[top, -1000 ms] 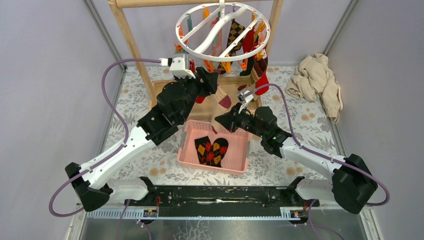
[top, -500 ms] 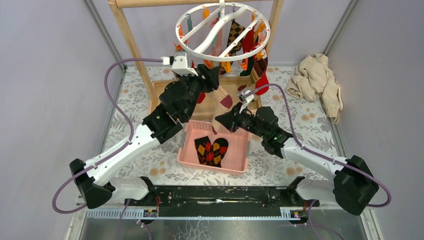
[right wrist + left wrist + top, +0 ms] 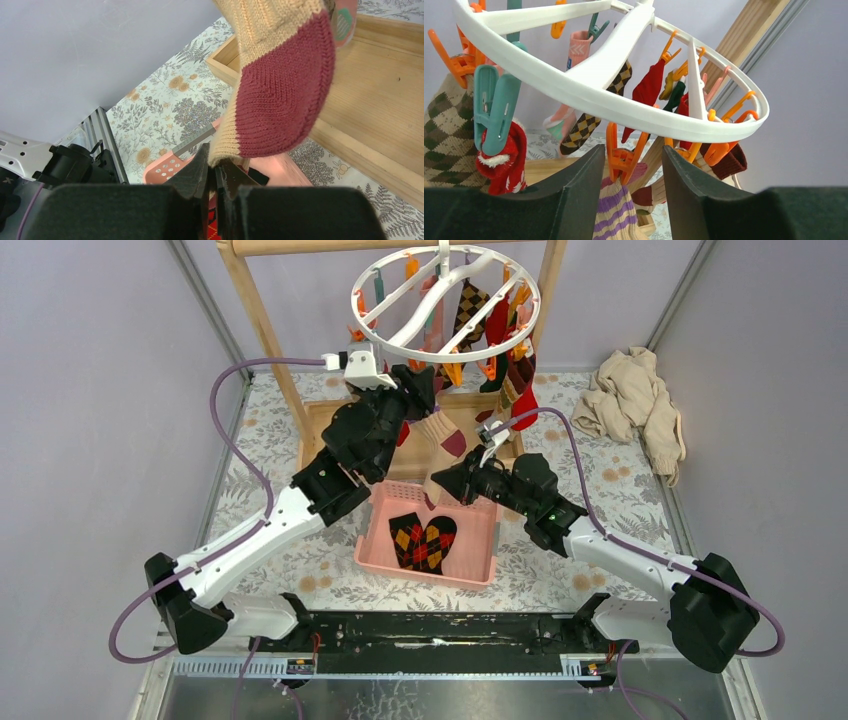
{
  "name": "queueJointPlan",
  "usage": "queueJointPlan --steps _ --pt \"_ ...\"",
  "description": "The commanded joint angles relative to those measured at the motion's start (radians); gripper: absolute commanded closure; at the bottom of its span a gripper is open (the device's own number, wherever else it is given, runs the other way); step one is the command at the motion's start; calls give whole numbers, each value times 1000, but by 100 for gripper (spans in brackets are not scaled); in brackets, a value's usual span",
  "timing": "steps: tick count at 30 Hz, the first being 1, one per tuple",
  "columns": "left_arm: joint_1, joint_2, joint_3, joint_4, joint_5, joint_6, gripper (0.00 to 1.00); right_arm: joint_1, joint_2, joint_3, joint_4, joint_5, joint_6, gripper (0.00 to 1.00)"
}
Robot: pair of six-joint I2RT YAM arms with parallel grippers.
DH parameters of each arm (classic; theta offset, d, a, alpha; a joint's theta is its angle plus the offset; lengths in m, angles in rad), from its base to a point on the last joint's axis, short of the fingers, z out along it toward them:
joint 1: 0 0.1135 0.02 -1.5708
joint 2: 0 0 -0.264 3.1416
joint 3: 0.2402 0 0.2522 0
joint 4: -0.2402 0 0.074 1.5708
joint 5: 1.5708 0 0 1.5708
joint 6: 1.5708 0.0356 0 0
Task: Remove the socks clipped to the hanger
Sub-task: Remove the sock from the hanger.
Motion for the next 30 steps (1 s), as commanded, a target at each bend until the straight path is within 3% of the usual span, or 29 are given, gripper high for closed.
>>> queueJointPlan --steps 1,10,17,21,26,28,30 --pt "-7 19 5 104 -41 29 49 12 -23 30 21 8 -20 99" --pt "-8 36 9 119 -45 37 60 11 -24 20 20 3 -22 99" --pt "-6 43 36 85 -56 48 78 12 -27 6 13 8 -30 99" --pt "-7 38 40 80 -56 57 83 11 -30 -7 11 3 -31 99" --pt "-7 24 39 61 -48 58 81 12 -68 -26 -44 -29 -36 99" --pt "-6 16 41 42 -31 54 74 12 -87 -35 -80 -52 -42 99" --pt "-7 7 44 6 -7 41 59 14 -104 -42 -116 -80 -46 99"
